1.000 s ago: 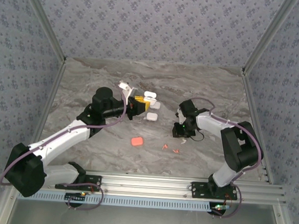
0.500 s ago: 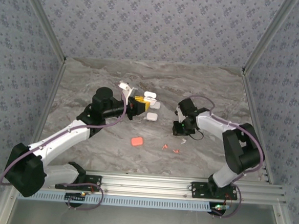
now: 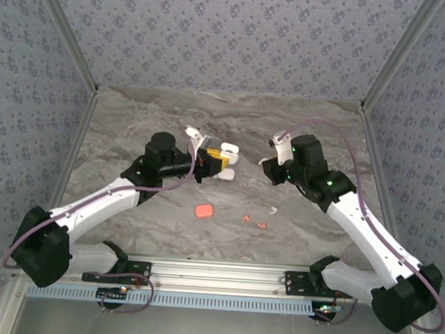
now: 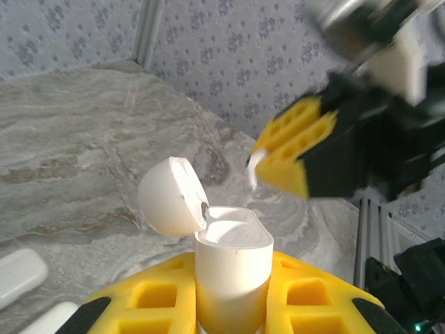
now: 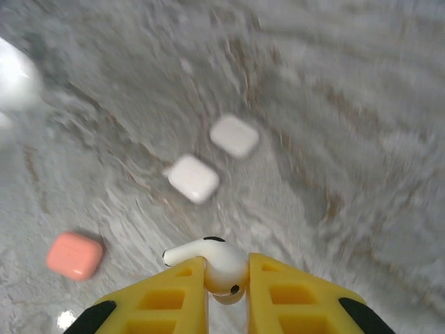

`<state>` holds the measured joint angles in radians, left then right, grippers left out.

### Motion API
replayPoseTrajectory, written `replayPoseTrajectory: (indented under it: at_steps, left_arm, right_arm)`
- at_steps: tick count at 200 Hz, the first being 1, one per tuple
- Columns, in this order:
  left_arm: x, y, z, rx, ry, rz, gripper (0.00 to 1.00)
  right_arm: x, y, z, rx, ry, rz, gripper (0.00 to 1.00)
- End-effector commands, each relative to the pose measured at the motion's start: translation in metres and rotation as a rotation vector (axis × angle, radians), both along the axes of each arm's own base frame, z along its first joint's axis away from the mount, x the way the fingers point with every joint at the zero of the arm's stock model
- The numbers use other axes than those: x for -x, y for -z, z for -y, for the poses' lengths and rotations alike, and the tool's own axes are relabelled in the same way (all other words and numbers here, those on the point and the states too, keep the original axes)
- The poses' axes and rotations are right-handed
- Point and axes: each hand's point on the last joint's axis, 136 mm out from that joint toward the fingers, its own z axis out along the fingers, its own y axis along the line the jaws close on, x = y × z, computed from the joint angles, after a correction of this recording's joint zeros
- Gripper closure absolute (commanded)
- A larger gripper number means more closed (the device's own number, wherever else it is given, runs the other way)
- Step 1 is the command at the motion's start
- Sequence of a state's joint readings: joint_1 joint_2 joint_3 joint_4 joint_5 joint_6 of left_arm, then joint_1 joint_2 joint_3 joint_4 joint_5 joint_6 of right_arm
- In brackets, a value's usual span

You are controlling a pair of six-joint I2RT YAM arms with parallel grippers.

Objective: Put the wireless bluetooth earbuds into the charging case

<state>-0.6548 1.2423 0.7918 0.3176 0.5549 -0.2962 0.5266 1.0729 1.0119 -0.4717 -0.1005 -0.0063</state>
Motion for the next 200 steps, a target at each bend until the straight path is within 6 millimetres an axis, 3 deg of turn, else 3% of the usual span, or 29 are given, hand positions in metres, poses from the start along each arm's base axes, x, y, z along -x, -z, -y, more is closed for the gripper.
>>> replayPoseTrajectory:
  at_steps: [1, 16, 31, 40, 42, 50, 104, 200]
  left_arm:
    - [0.004, -0.029, 0.014, 0.05, 0.059, 0.078, 1.0]
    - [0.004, -0.029, 0.018, 0.051, 0.077, 0.077, 1.0]
    - [0.007, -0.03, 0.022, 0.051, 0.097, 0.078, 1.0]
    - [0.008, -0.029, 0.024, 0.049, 0.104, 0.078, 1.0]
    - [0.008, -0.03, 0.024, 0.05, 0.105, 0.079, 1.0]
    - [0.008, -0.03, 0.025, 0.05, 0.11, 0.082, 1.0]
    - [0.01, -0.031, 0.025, 0.051, 0.123, 0.085, 1.0]
    - [0.011, -0.032, 0.025, 0.053, 0.127, 0.092, 1.0]
  right_arm:
    - [0.002, -0.051, -0.009, 0.038, -0.077, 0.191, 0.8]
    - [0.008, -0.073, -0.02, 0.05, -0.124, 0.26, 0.8]
    - [0.011, -0.086, -0.031, 0.073, -0.164, 0.311, 0.8]
    - [0.014, -0.082, -0.037, 0.098, -0.192, 0.312, 0.8]
    - [0.014, -0.093, -0.039, 0.089, -0.194, 0.334, 0.8]
    - [0.014, -0.098, -0.044, 0.1, -0.208, 0.349, 0.8]
    - [0.014, -0.084, -0.067, 0.133, -0.283, 0.316, 0.79]
    - [0.017, -0.065, -0.077, 0.136, -0.341, 0.258, 0.79]
